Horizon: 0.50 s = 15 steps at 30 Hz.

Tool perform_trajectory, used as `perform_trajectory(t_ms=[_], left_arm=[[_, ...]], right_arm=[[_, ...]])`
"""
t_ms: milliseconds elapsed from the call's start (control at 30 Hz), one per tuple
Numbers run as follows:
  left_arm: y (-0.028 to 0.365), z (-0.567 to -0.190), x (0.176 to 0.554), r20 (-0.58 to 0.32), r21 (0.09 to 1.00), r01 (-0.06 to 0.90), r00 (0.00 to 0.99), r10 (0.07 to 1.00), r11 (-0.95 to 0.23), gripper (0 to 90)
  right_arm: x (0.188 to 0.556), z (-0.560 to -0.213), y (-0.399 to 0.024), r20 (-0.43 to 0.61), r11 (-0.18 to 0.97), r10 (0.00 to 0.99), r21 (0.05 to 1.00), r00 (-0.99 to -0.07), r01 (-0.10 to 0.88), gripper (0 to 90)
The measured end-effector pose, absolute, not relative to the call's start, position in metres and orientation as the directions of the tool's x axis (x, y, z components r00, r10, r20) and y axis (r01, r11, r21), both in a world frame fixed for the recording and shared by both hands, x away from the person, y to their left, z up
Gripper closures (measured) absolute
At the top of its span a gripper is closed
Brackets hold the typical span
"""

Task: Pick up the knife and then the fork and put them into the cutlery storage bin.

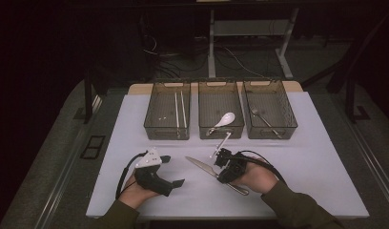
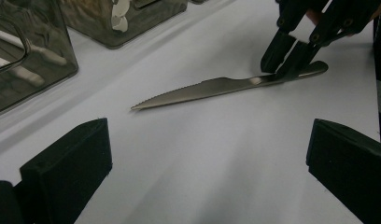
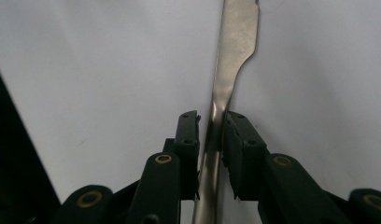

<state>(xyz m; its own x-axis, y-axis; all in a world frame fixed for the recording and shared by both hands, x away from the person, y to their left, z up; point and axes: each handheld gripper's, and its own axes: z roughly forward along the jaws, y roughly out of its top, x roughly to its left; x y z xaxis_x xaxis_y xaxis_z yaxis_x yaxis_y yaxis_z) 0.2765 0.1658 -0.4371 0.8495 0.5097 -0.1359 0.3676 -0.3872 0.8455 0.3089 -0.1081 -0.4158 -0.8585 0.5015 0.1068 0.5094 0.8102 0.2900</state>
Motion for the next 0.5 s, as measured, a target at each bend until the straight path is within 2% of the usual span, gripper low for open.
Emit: perform_trajectory(t_ms=[133, 500], left_arm=[[0.165, -0.437, 0.276, -0.137, 0.846, 0.368, 0.85, 0.509, -0.386, 0.0], [0.164, -0.437, 0.277, -0.134, 0.843, 0.365, 0.853, 0.504, -0.394, 0.0]], right_arm=[[0.312, -0.419, -0.1, 0.092, 0.815, 0.518, 0.247, -0.85, 0.524, 75.5], [0.315, -0.418, -0.08, 0.01, 0.87, 0.479, 0.13, -0.878, 0.476, 78.1]])
